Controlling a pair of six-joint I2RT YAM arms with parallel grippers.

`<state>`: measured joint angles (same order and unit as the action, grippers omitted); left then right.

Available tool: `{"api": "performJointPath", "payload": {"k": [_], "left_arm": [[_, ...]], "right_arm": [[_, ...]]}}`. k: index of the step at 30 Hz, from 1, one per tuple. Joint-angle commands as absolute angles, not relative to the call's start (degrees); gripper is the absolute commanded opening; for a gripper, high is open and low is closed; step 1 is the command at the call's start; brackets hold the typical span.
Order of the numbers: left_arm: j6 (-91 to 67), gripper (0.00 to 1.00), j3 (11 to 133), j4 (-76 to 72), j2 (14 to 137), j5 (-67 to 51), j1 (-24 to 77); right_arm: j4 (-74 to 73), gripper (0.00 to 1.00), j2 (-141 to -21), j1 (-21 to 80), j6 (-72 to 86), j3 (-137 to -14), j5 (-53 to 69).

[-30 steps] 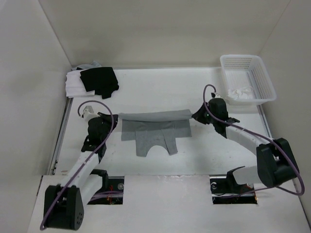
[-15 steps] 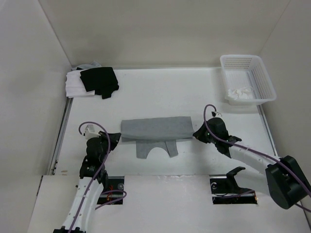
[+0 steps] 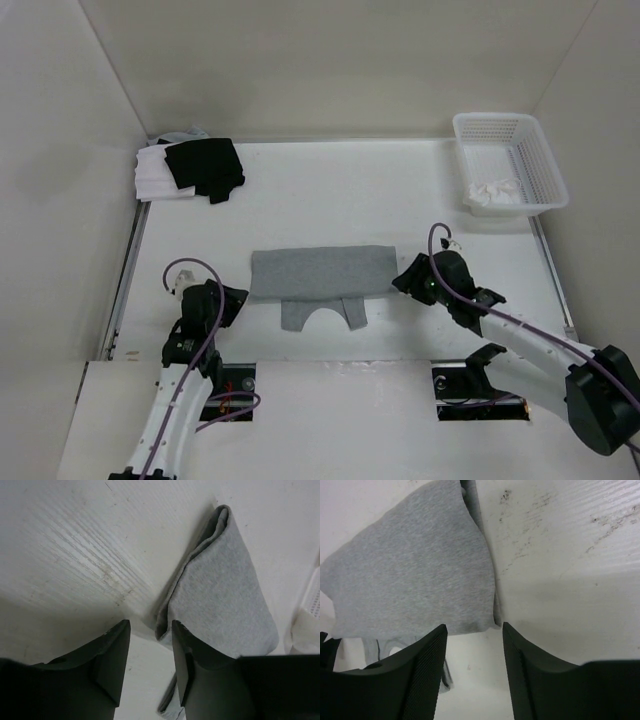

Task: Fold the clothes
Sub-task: Fold the tank top

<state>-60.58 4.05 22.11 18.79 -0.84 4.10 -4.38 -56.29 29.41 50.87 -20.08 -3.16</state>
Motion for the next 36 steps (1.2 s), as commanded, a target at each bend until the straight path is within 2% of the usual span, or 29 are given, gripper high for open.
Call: {"api": "performJointPath", "payload": {"k": [1,6,13,16,25,29,32,36], "left_arm": [[-57.8,0.39,11.1,22.7,17.8,2.3,3.3],[-56.9,0.37,15.8,14.9,21.5,5.9,8.8],[-60.1,0.36,16.6,-10.3,45.8,13.3,31.3],[-59.7,0.36,17.9,-16.1,52.3,14.9,36.2],[-57.4,0.36,18.4,-21.9,52.7,12.0,34.3],[-56.4,0.36,18.7,-22.0,52.3,10.8,33.1],[-56.4,0.35,18.7,-23.0,52.6,10.0,33.0],[-56.4,0.35,18.7,-24.2,53.8,9.8,33.7]], "right_arm": [[-5.6,0.55,-54.1,30.2,51.0,-20.5,-4.7],[-1.7,0.56,-59.7,27.4,47.6,-23.6,-3.5],[7.7,0.55,-69.6,25.7,51.8,-22.9,0.5],[10.2,0.50,-71.4,25.7,55.1,-21.5,1.1],[23.9,0.34,-79.4,25.7,66.3,-15.6,2.5],[30.2,0.19,-81.7,25.7,69.1,-14.2,0.8],[30.4,0.09,-77.3,26.0,69.0,-13.2,-3.7],[20.9,0.04,-67.3,27.4,66.2,-14.2,-8.3]]}}
